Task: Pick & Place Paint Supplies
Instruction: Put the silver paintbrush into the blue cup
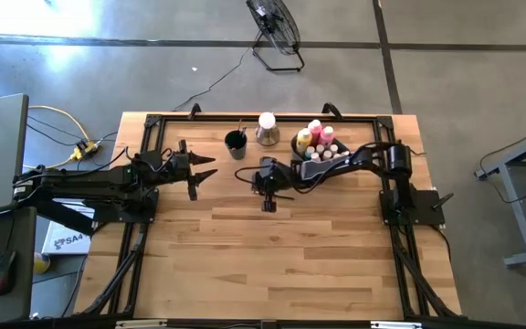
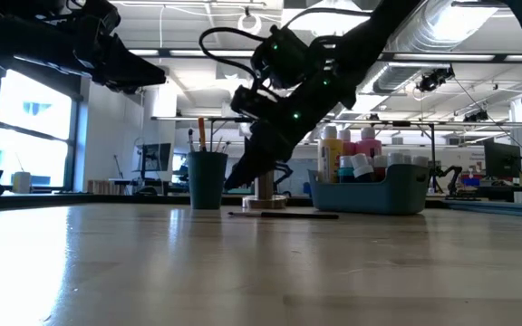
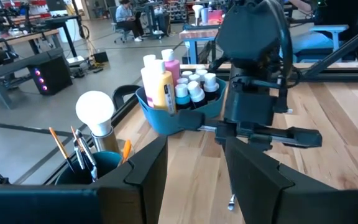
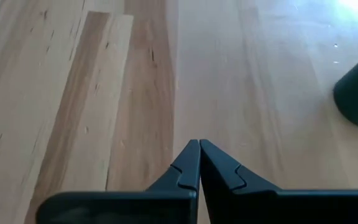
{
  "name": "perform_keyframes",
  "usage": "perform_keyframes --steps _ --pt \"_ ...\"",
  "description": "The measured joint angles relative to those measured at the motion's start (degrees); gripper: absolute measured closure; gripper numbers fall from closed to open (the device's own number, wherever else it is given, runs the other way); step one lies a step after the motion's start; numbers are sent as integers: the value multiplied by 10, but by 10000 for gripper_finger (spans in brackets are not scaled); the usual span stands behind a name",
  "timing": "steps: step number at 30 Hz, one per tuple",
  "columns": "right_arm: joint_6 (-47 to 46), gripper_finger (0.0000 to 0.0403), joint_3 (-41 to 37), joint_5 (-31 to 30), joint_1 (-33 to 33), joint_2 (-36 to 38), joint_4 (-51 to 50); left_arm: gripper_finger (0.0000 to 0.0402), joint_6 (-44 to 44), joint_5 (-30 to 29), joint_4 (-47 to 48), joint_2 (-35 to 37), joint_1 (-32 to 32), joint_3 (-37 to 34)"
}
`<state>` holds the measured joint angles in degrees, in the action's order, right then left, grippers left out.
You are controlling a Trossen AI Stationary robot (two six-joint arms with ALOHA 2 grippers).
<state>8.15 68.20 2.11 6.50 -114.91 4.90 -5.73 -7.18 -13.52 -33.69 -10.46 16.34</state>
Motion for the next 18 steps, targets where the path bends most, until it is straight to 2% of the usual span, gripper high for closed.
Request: perform_keyframes --steps 9,18 --pt "-10 376 0 11 4 -9 9 242 0 0 0 0 0 0" --pt "-5 295 0 2 4 -19 14 242 0 0 0 0 0 0"
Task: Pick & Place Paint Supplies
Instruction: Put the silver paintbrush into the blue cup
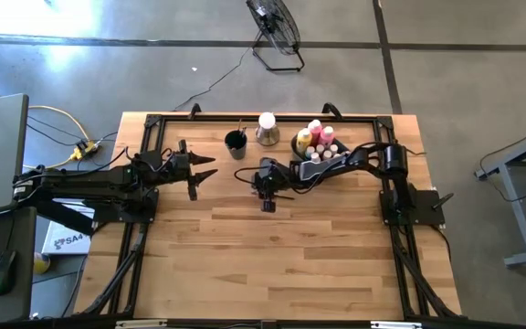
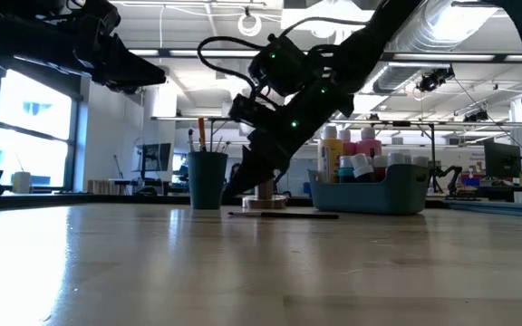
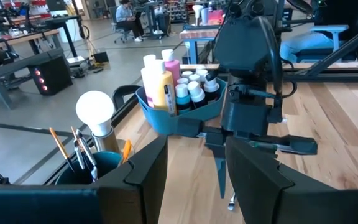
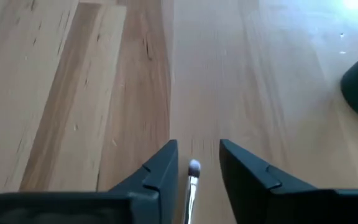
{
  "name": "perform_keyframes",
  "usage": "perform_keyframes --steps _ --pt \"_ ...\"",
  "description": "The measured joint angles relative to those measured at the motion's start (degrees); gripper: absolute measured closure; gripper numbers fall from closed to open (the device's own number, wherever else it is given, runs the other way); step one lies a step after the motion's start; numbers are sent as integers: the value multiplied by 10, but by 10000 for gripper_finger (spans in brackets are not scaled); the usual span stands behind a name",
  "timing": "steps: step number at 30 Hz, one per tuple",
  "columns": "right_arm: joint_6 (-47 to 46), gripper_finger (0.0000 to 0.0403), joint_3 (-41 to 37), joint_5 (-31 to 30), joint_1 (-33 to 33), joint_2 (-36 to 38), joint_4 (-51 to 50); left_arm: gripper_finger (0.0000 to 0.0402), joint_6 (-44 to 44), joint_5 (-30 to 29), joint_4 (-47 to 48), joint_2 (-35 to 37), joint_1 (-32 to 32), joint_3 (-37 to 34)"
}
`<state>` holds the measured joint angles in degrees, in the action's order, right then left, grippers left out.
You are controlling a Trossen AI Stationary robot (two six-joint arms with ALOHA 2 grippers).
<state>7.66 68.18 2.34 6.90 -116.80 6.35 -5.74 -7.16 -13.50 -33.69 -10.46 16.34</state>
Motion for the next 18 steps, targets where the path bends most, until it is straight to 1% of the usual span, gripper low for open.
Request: perform_keyframes --steps 3,6,18 --pt "0 275 0 -3 1 0 -2 242 0 0 0 0 0 0" --pt "0 265 0 3 3 -3 0 242 0 0 0 0 0 0" --pt "-4 270 1 15 18 -39 14 242 0 0 1 0 0 0"
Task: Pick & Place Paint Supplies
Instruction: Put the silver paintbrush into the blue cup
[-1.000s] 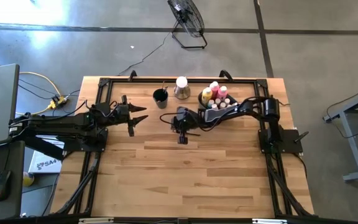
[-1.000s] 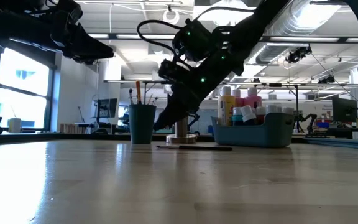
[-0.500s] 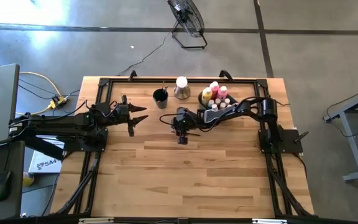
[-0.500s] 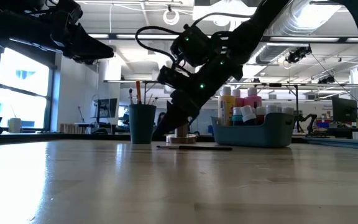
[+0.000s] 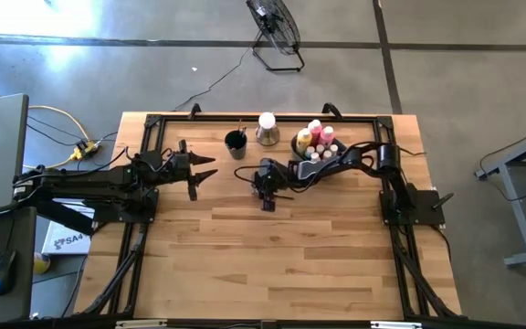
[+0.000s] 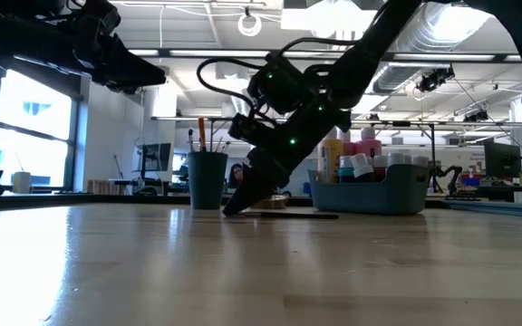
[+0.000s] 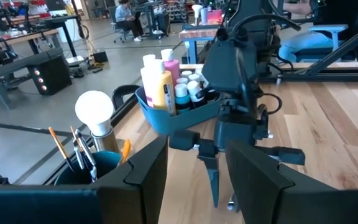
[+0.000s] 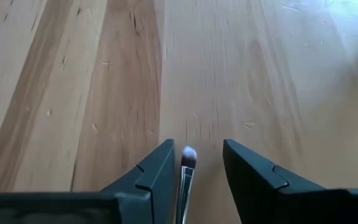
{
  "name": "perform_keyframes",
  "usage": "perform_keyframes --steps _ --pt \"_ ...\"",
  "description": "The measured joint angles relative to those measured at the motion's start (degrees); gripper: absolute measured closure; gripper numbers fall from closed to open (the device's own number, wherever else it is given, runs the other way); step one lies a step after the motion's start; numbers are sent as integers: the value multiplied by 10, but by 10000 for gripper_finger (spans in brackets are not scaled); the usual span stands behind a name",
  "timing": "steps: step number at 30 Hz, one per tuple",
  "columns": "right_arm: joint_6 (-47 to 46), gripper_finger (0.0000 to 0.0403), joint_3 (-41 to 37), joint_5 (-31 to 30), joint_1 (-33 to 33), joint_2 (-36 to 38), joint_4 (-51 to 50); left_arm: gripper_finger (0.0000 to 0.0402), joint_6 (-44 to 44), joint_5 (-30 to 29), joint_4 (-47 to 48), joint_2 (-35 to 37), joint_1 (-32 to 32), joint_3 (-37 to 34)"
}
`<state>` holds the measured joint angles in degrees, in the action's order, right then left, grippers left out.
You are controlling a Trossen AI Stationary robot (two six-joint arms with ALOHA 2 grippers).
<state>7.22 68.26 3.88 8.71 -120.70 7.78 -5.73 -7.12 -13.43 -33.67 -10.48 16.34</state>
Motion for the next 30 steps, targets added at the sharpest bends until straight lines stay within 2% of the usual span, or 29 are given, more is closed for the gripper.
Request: perform_keyframes --steps 8,19,30 --pt "-2 282 1 3 3 -4 -1 242 0 0 0 0 0 0" --pt "-1 391 1 -12 3 -4 -25 242 0 0 0 0 0 0" --pt "5 399 -1 -13 4 6 -29 242 0 0 1 0 0 0"
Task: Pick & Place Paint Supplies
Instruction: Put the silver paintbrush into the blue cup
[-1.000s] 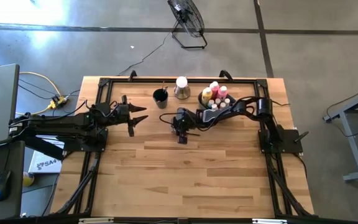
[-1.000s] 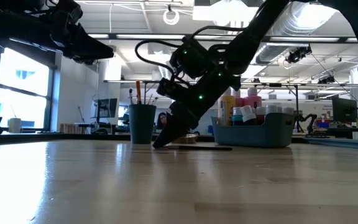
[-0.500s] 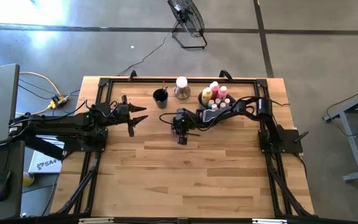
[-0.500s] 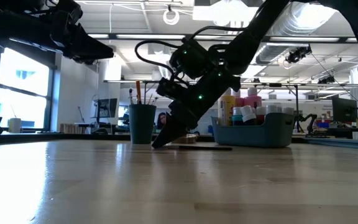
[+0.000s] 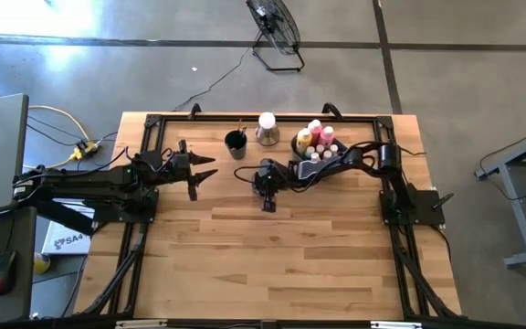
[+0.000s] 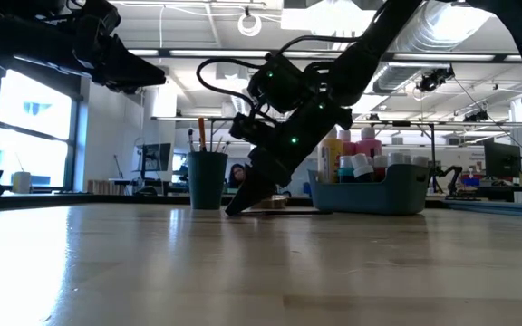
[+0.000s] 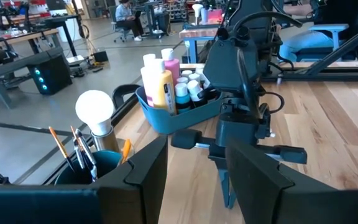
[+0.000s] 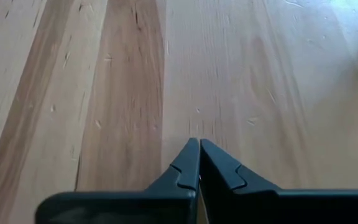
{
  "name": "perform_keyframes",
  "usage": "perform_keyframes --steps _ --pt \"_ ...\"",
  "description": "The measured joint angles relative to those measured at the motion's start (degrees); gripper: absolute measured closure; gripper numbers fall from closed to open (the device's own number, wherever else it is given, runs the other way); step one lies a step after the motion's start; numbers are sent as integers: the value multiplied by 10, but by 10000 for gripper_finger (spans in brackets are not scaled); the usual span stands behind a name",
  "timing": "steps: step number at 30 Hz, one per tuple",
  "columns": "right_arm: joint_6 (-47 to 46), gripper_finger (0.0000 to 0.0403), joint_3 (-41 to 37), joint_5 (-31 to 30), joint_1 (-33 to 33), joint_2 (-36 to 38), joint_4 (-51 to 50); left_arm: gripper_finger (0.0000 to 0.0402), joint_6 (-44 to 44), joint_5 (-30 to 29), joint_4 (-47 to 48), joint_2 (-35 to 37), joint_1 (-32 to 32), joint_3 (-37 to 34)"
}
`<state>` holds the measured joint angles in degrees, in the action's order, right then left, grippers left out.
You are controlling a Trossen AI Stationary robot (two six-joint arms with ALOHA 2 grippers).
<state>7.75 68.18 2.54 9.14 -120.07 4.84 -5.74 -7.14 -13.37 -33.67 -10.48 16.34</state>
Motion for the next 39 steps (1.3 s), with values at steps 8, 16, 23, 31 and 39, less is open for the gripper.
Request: perform_keyframes --steps 8,16,23,31,39 --pt "2 400 -2 9 4 36 -6 242 0 0 0 0 0 0" --pt "0 400 -1 80 17 116 13 242 0 0 3 0 0 0" --pt "-6 400 -1 144 27 195 62 242 0 0 3 0 0 0" --pt "-46 400 0 239 26 238 206 242 1 43 -24 -11 0 0" --pt "-67 400 0 266 23 240 255 242 -33 165 -185 -103 0 0"
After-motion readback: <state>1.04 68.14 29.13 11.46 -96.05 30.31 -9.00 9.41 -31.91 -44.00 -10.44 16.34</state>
